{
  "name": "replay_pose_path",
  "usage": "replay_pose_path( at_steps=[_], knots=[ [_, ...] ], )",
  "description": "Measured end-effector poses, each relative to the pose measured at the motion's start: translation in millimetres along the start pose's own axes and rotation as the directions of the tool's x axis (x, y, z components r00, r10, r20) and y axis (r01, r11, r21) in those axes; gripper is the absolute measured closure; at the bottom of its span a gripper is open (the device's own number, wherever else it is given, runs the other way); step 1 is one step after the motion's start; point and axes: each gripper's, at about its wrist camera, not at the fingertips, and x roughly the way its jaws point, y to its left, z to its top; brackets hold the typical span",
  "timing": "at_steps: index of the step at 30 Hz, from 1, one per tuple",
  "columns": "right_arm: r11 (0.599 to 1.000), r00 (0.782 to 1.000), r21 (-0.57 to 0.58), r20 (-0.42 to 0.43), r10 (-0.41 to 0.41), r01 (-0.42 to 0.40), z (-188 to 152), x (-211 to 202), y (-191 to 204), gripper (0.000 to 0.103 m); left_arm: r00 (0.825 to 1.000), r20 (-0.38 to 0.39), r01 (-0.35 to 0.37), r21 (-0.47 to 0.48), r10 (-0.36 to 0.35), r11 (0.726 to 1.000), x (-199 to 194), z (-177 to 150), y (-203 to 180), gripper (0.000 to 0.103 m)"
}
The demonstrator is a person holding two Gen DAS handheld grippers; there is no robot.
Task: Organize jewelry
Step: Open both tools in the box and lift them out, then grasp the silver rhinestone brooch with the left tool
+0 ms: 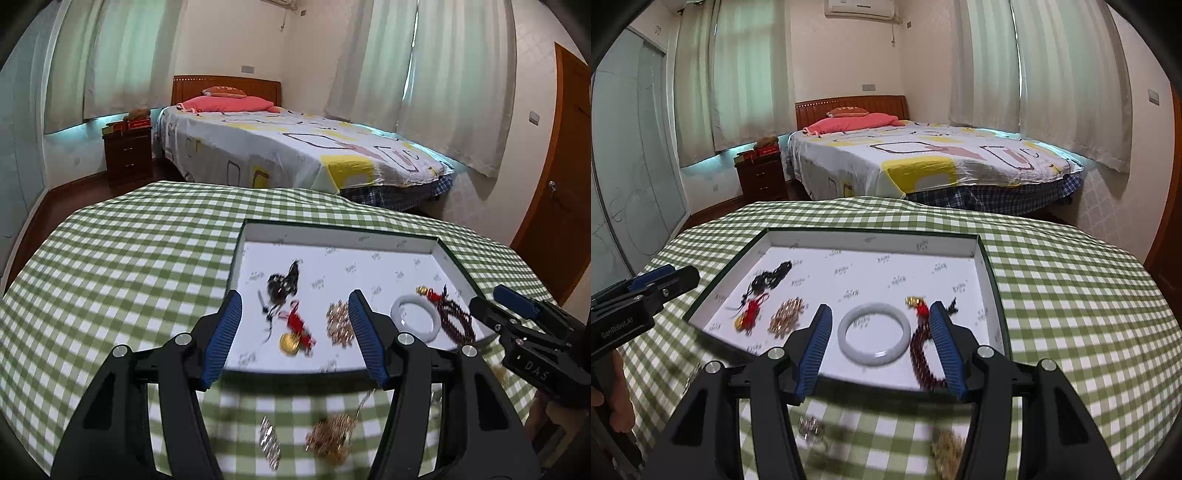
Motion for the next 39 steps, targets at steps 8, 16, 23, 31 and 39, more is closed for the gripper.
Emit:
replay_pose_path(
  at_steps=[8, 16, 23, 31, 39],
  knots=[
    [1.0, 1.0, 0.009, 0.002, -0.004, 0.004, -29, -24, 0, 0.049, 0.999, -0.015, -0.044, 0.019, 0.044, 0.999, -27, -33, 12, 0.044],
    [1.0, 1.0, 0.02, -0.022, -0.012, 0.013, -60, -36, -5, 0.049, 0.994, -0.078, -0.078, 0.015, 0.079, 0.997, -42, -71, 24, 0.044],
    [1.0, 0.999, 0.019, -0.047, -0.01, 0.011, -77, -37, -4, 0.049, 0.989, -0.128, -0.072, 0.011, 0.073, 0.997, -36, -88, 23, 0.045],
    [1.0, 0.998, 0.025, -0.058, -0.009, 0.01, -80, -33, -5, 0.049, 0.984, -0.159, -0.085, 0.015, 0.086, 0.996, -19, -84, 20, 0.054],
    [0.999, 0.998, 0.033, -0.07, -0.009, 0.011, -82, -31, -7, 0.049, 0.975, -0.211, -0.062, 0.051, 0.072, 0.997, 3, -83, 11, 0.074]
  ],
)
